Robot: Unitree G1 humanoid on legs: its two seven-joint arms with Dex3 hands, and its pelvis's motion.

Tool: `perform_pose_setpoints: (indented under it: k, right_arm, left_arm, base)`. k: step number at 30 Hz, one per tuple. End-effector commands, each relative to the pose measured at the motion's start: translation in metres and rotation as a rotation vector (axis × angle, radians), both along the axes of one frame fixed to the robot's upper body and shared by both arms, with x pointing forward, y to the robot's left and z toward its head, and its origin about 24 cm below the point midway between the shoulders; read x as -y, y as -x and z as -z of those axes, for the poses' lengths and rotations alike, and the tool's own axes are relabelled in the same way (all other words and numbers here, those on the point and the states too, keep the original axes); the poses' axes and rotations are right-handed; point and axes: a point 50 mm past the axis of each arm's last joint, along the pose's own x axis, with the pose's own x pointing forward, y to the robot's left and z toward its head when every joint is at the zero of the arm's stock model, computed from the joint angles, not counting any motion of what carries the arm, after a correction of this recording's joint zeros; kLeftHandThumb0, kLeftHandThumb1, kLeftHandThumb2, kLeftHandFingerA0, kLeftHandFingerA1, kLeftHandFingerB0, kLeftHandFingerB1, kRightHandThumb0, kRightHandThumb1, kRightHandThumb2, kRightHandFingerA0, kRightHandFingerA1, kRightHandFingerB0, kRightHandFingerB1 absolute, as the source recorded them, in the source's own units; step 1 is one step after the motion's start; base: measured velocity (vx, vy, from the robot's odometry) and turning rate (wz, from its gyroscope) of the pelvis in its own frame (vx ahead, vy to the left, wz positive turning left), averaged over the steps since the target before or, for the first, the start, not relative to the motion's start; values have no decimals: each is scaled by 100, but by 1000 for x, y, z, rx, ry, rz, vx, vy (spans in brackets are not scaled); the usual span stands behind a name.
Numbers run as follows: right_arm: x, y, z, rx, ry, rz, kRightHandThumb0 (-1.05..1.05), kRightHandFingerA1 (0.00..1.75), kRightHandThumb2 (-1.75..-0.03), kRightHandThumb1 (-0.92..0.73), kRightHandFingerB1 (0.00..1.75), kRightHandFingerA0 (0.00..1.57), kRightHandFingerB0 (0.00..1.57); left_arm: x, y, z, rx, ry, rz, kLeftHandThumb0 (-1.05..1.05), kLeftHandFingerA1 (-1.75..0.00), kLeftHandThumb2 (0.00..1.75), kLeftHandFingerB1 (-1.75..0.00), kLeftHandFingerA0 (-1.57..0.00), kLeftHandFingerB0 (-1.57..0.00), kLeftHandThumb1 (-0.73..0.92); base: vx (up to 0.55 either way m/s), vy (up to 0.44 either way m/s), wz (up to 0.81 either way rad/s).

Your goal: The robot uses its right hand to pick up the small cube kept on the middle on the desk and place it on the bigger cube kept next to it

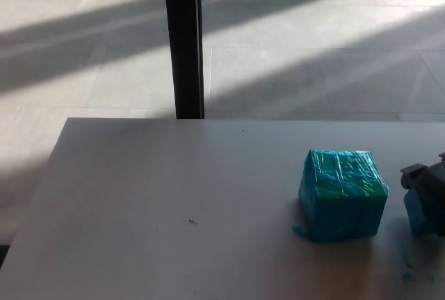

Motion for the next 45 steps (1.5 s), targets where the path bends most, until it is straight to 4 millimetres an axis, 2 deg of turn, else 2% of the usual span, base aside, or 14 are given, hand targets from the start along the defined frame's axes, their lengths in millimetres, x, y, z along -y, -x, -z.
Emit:
perform_pose_setpoints:
  k: [1,6,9,12,13,14,19,23,24,27,31,36,44,45]
  right_arm:
    - [12,19,27,-54,6,-13,-36,158,-69,-80,66,80,72]
    - [17,17,16,6,-47,-19,-31,156,-67,-76,60,82,77]
    - [22,5,-10,20,-105,24,-27,142,-63,-71,52,81,75]
    - [26,-2,-31,50,-167,41,-28,123,-63,-74,54,81,75]
    - [28,-6,-47,57,-226,46,-21,151,-70,-76,128,75,68]
    - [30,-8,-55,53,-266,55,-19,171,-70,-75,151,67,57]
    - [25,-16,-89,46,-393,32,-23,164,-66,-77,138,75,67]
    - [17,-23,-113,34,-430,29,-21,171,-59,-75,150,74,56]
    - [15,-24,-117,34,-443,19,-21,170,-64,-75,150,70,61]
    - [6,-26,-128,10,-498,-17,-18,168,-67,-75,151,72,65]
    - [-2,-28,-132,-11,-531,-44,-16,170,-82,-69,149,78,73]
    - [-21,-29,-140,-91,-578,-108,-16,158,-88,-66,125,78,80]
    - [-41,-28,-144,-182,-608,-165,-15,156,-96,-64,124,75,79]
    - [-44,-28,-144,-195,-604,-172,-18,154,-97,-62,128,83,82]
  left_arm:
    - [0,0,-2,18,4,-5,-81,-48,63,-35,-35,-26,85]
    - [0,0,-2,12,-4,2,-81,-50,65,-37,-35,-26,84]
    - [-1,1,-1,14,-4,-6,-86,-51,78,-40,-31,-23,72]
    - [-1,2,-2,13,-9,-10,-82,-49,65,-36,-36,-27,85]
    - [-1,2,-2,16,-2,-5,-80,-48,66,-36,-35,-26,85]
    - [-1,2,-2,19,4,-23,-80,-49,65,-36,-37,-27,84]
    - [-1,2,-1,23,7,-33,-84,-51,74,-40,-33,-24,73]
    - [-1,4,0,8,1,-14,-82,-46,65,-36,-31,-26,84]
    - [-1,4,0,12,7,-27,-87,-51,74,-40,-32,-25,73]
    - [-1,6,1,3,4,-17,-81,-47,65,-36,-30,-26,84]
    - [-1,6,0,13,13,-29,-81,-47,66,-36,-27,-25,83]
    - [-1,6,0,8,18,-42,-82,-48,65,-37,-31,-29,82]
    - [-2,6,-1,0,-13,-14,-86,-51,76,-40,-32,-24,72]
    - [-2,6,-1,2,-11,-21,-81,-48,65,-37,-33,-28,84]
  base:
    - [0,0,0]
    - [0,0,0]
    - [0,0,0]
    - [0,0,0]
    - [0,0,0]
    - [0,0,0]
    - [0,0,0]
    - [0,0,0]
    - [0,0,0]
    - [0,0,0]
    - [0,0,0]
    - [0,0,0]
    - [0,0,0]
    - [0,0,0]
